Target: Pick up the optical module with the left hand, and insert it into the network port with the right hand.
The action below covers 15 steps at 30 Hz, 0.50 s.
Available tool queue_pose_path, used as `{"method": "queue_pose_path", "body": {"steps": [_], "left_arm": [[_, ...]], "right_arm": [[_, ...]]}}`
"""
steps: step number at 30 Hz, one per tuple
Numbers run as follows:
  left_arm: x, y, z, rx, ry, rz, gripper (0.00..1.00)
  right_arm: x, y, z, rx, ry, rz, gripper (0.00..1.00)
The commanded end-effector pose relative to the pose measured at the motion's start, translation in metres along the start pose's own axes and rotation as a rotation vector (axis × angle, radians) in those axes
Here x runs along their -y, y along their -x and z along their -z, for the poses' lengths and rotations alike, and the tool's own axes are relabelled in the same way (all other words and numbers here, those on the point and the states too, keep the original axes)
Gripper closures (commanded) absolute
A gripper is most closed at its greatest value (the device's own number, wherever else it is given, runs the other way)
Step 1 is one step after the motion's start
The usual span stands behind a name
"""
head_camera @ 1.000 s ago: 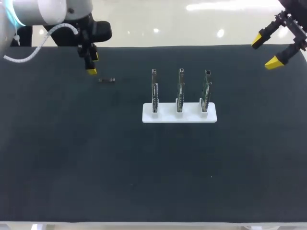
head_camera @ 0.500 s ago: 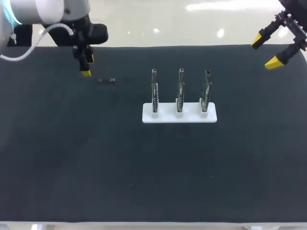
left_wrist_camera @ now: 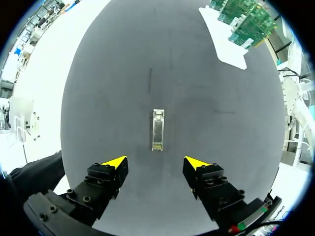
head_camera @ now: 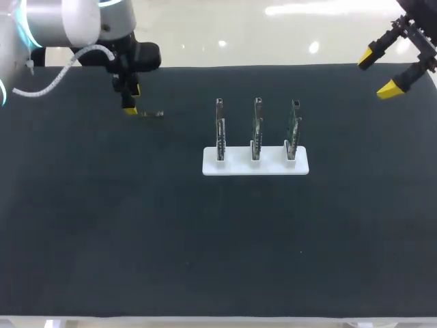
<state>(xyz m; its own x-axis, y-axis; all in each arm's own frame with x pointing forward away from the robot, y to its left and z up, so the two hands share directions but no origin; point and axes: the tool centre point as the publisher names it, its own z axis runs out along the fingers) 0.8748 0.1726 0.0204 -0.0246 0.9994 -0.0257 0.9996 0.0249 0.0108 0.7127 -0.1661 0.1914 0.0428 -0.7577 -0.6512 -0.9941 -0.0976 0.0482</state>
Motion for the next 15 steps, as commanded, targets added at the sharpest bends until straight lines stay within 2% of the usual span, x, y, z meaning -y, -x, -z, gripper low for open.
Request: {"method": "queue_pose_path", "body": {"steps": [1,15], "left_arm": [[-0.012,0.006,-0.008,-0.005,-0.063,-0.001,0.0],[-0.012,0.012,-0.02,0.015,-0.045,-0.011,0.0]], "right_arm": [[-0.001,0.0,0.0,0.0,-0.002,0.0,0.0],[-0.001,0.0,0.0,0.0,-0.002,0.0,0.0]]}}
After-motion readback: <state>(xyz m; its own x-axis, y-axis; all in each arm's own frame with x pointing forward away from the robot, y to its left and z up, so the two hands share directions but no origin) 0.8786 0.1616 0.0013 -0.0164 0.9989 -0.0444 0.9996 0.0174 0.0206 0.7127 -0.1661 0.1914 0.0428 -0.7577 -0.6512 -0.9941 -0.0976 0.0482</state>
